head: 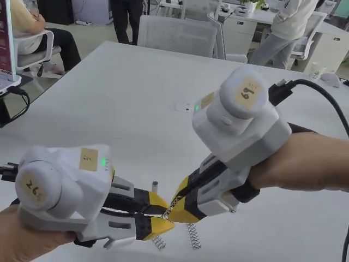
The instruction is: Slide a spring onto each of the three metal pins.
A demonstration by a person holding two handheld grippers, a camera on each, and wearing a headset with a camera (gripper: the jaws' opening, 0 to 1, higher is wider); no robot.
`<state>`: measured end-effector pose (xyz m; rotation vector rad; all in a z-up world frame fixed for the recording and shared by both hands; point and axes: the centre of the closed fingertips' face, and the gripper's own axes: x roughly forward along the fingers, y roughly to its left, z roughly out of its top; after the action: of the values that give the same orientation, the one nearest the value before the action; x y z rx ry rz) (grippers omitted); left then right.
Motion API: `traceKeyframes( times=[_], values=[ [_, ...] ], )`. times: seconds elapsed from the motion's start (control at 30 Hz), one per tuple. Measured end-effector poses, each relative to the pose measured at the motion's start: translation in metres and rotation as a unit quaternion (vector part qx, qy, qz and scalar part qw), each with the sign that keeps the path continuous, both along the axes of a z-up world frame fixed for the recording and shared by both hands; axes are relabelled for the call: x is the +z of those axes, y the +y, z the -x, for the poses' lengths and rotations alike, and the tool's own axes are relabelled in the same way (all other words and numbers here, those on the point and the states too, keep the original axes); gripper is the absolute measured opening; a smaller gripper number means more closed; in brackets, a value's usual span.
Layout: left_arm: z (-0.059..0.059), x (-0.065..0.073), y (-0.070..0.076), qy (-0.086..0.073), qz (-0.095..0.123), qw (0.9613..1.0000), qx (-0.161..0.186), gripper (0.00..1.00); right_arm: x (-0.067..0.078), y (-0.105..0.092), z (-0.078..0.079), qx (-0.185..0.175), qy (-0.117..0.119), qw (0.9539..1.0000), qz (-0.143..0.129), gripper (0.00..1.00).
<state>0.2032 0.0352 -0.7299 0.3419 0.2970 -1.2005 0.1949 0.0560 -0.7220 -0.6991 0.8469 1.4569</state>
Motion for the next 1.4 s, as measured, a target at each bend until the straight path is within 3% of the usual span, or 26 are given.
traceKeyframes(
  times=[0.3,0.53,0.6,0.9,1.4],
  values=[
    [0.0020,-0.0006,-0.0014,0.006,0.003,1.0000,0.000,0.02,-0.0055,-0.0006,0.0023,0.005,0.003,0.9999,0.012,0.08],
    [-0.0008,-0.0022,-0.0003,0.008,0.015,0.9998,0.005,0.03,-0.0063,-0.0006,-0.0012,0.002,-0.004,0.9998,0.018,0.08],
    [-0.0014,-0.0026,0.0008,0.015,0.020,0.9997,0.006,0.03,-0.0068,-0.0002,-0.0009,0.003,-0.003,0.9998,0.019,0.08],
    [-0.0023,-0.0019,0.0012,0.009,0.025,0.9996,0.007,0.03,-0.0061,0.0014,-0.0023,0.004,-0.007,0.9997,0.021,0.08],
    [-0.0055,-0.0026,0.0011,0.011,0.029,0.9995,0.010,0.06,-0.0095,-0.0014,-0.0045,0.003,-0.011,0.9993,0.035,0.08]
  ],
)
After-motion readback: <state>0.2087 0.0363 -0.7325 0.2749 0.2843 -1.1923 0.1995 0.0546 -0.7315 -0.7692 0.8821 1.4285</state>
